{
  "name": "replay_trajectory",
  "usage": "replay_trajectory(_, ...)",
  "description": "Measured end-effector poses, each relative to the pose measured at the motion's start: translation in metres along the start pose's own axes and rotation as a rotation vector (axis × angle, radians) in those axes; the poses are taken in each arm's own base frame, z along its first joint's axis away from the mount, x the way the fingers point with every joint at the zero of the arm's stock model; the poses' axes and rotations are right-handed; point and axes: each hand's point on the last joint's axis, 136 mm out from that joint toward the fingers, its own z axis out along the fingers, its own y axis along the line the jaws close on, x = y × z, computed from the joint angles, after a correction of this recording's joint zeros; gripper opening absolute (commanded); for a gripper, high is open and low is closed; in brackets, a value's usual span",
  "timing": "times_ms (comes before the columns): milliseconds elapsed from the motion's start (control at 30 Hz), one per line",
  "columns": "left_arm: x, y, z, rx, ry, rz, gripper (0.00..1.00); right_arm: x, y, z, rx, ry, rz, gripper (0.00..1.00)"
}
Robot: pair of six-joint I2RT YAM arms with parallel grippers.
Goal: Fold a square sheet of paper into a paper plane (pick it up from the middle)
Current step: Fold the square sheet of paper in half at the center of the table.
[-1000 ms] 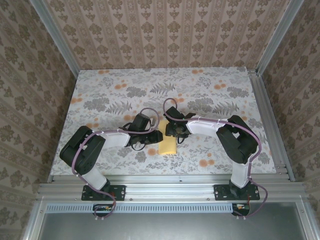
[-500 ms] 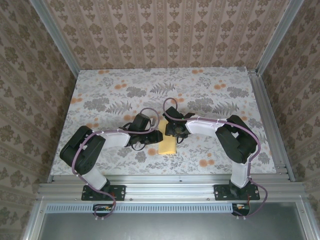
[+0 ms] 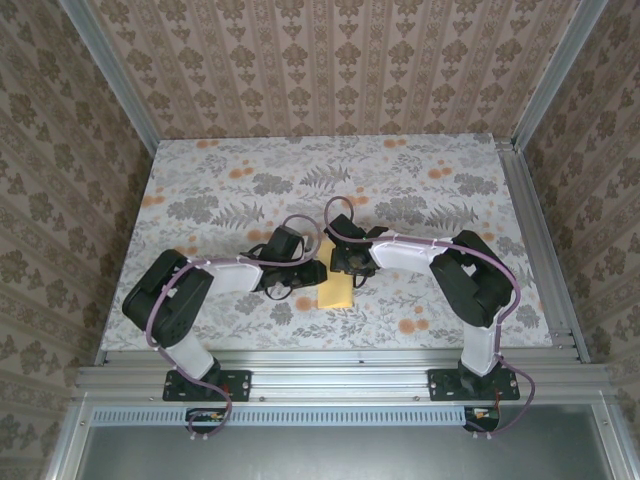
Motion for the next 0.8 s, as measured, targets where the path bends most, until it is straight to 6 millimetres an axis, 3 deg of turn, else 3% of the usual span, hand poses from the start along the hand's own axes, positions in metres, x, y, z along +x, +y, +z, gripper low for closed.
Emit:
replay_trajectory(467,-0.0010,-0.0035,0.0009,0.000,0.006,0.014,0.28,0.0005,0.0003,0.0005,0.010,0.000,-0.009,0.61)
replay_trajectory(800,0.0014,0.0010,0.0088,-0.008,0.023,0.021,0.15,0.0007,0.0002,0.0009,0.011,0.001,-0.009,0.61)
